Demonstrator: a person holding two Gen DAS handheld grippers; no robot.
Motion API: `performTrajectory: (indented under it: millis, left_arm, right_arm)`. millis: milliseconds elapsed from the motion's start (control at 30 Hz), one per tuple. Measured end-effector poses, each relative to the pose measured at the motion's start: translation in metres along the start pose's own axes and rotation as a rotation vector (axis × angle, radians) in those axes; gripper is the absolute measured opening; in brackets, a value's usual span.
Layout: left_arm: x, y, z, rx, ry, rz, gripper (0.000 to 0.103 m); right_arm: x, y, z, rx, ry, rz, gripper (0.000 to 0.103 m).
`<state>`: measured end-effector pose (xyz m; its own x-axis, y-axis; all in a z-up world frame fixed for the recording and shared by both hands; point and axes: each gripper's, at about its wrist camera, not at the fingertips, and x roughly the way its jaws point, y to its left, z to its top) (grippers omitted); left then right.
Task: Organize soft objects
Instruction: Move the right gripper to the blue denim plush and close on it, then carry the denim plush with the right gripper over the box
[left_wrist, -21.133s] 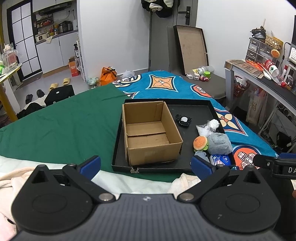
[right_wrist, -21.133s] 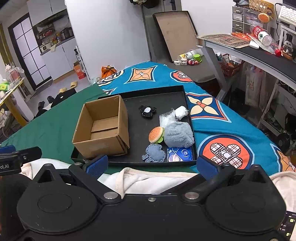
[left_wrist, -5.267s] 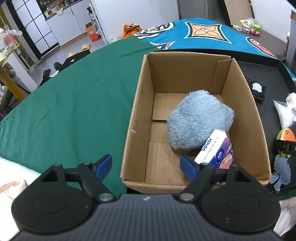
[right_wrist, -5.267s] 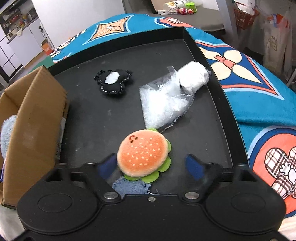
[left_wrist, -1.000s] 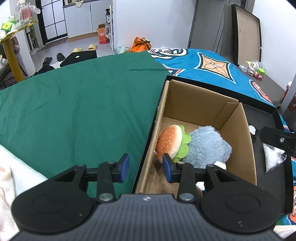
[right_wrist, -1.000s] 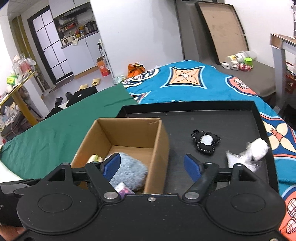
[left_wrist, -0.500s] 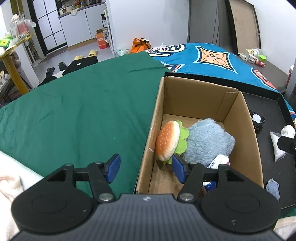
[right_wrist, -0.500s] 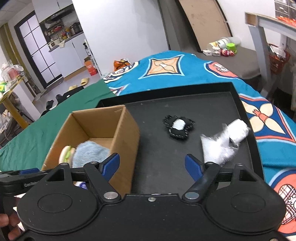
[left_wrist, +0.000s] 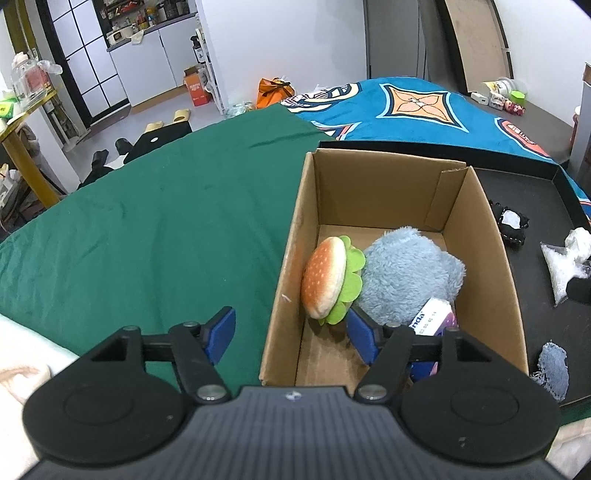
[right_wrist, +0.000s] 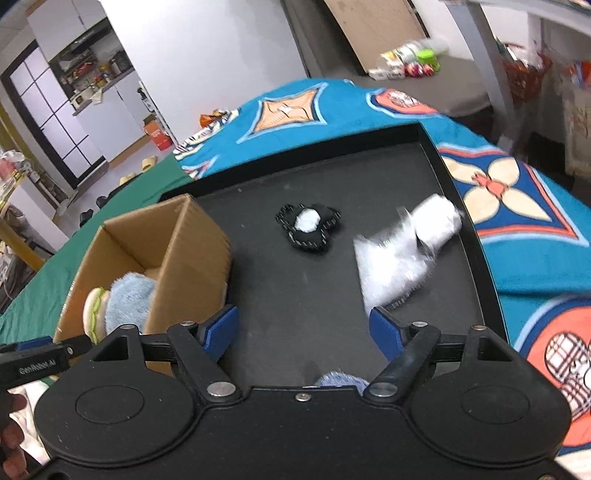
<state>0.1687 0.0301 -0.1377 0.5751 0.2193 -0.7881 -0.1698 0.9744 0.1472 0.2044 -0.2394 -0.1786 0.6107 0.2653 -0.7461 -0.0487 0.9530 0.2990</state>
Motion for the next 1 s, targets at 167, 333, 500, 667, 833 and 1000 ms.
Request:
performTrajectory:
  millis: [167,333,500,667,833,1000]
  left_arm:
    - [0.0,-0.005,-0.002,0.027,0.007,-0.002,0.067]
    - [0.001,-0.006,-0.002,0.042,0.007,0.0,0.067]
    - [0.0,-0.007,-0.002,0.037,0.005,-0.007,0.068]
    - [0.0,-0.005,-0.002,0.026,0.002,-0.01,0.068]
    - [0.0,-0.005,-0.004,0.033,0.008,-0.008,0.068]
    - [-0.002,-0.003,-0.002,0.019,0.013,0.002,0.068]
  right_arm:
    - [0.008,-0.01,-0.011,0.034,0.06,-0.045,0.077]
    - [0.014,-0.013,-0.021,0.068,0.12,-0.065,0.077]
    - [0.024,-0.015,-0.035,0.092,0.195,-0.089,0.077]
    - [0.03,-0.011,-0.042,0.083,0.211,-0.11,0.072]
    - [0.027,-0.012,-0.047,0.085,0.196,-0.098,0.035]
    - [0.017,-0.011,-0.043,0.075,0.154,-0.071,0.032]
